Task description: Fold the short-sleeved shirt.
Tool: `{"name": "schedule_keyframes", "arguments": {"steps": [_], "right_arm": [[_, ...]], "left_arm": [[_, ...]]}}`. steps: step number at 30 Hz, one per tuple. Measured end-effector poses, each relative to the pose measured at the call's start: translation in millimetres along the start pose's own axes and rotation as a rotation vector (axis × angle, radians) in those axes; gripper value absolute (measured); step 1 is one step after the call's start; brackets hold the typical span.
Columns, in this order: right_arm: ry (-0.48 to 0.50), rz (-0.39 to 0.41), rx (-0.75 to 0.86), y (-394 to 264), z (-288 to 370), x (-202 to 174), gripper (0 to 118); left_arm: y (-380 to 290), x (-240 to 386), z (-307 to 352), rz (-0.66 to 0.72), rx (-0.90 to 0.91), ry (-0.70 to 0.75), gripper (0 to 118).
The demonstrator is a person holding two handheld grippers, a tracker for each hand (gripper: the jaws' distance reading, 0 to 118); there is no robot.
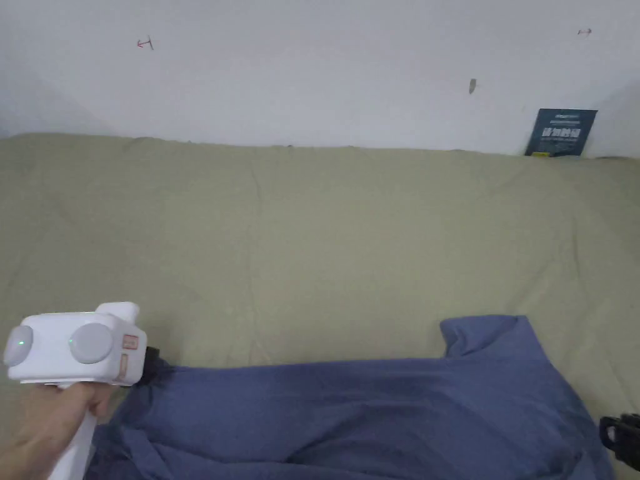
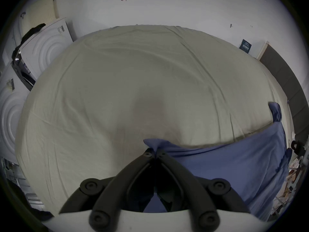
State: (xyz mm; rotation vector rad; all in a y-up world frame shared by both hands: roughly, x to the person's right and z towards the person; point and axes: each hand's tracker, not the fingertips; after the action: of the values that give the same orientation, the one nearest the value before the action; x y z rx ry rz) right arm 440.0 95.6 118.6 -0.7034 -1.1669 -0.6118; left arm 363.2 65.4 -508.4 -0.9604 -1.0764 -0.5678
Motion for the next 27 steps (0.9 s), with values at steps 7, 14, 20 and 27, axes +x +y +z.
{"name": "schedule_keyframes", "arguments": {"steps": [7,14,20,27], "right_arm": [[-0.002,-0.008,-0.023,38.4,-30.2,20.8,62],[0.005,0.041,-0.177,75.9,-90.4,8.9,118],[-0.062,0.110,-0.213,72.4,-123.4,8.2,32],[0.021,0.109,-0.100,76.5,-61.1,-5.8,1]], "left_arm": [[-4.3,19.0,21.3,-0.021,0.008,0.008,0],[1.7,19.2,9.2,-0.017,-0.009,0.017,0],[-0.1,16.5,0.2,0.004,-0.025,0.012,0],[-0.9,12.5,13.3,-0.001,0.010,-0.008,0]]}}
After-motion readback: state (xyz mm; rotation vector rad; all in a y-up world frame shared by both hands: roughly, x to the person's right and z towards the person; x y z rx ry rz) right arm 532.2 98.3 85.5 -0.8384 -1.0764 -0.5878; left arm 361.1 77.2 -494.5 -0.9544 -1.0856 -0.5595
